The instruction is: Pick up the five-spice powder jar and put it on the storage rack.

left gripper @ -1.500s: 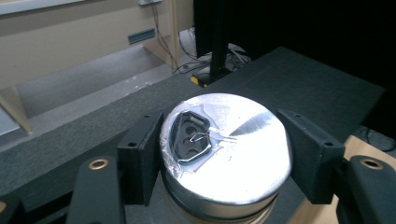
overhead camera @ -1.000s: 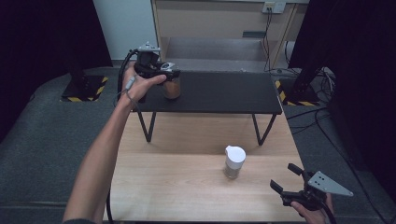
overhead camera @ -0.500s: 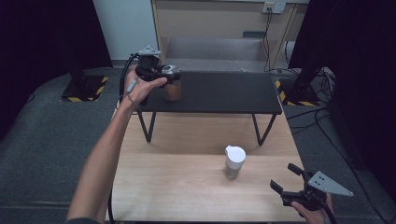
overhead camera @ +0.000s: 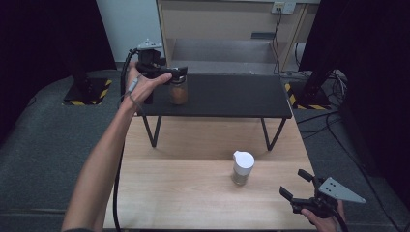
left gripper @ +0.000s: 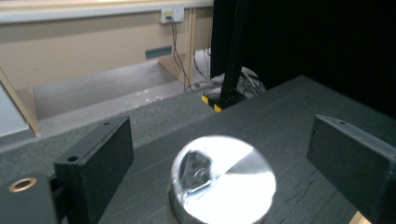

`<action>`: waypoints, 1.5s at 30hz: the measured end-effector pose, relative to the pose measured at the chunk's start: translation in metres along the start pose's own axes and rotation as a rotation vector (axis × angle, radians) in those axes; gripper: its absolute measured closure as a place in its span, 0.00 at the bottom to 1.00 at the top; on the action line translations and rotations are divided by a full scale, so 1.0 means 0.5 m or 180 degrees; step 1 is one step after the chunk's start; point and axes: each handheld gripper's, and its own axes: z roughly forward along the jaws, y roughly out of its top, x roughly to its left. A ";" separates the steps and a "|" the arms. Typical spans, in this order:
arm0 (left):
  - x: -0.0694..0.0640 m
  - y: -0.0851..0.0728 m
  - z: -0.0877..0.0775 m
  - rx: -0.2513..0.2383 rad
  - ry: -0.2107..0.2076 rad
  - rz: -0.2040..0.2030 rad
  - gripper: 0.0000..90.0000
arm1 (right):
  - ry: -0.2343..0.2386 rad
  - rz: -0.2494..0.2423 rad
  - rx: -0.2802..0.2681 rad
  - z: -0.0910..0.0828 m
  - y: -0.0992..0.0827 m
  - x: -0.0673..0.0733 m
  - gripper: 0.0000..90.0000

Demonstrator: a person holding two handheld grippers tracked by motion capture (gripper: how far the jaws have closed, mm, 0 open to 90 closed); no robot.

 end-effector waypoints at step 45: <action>-0.040 -0.123 -0.152 -0.0437 -0.1154 0.0494 0.08 | 0.0000 -0.0041 0.0020 0.003 0.003 0.003 0.06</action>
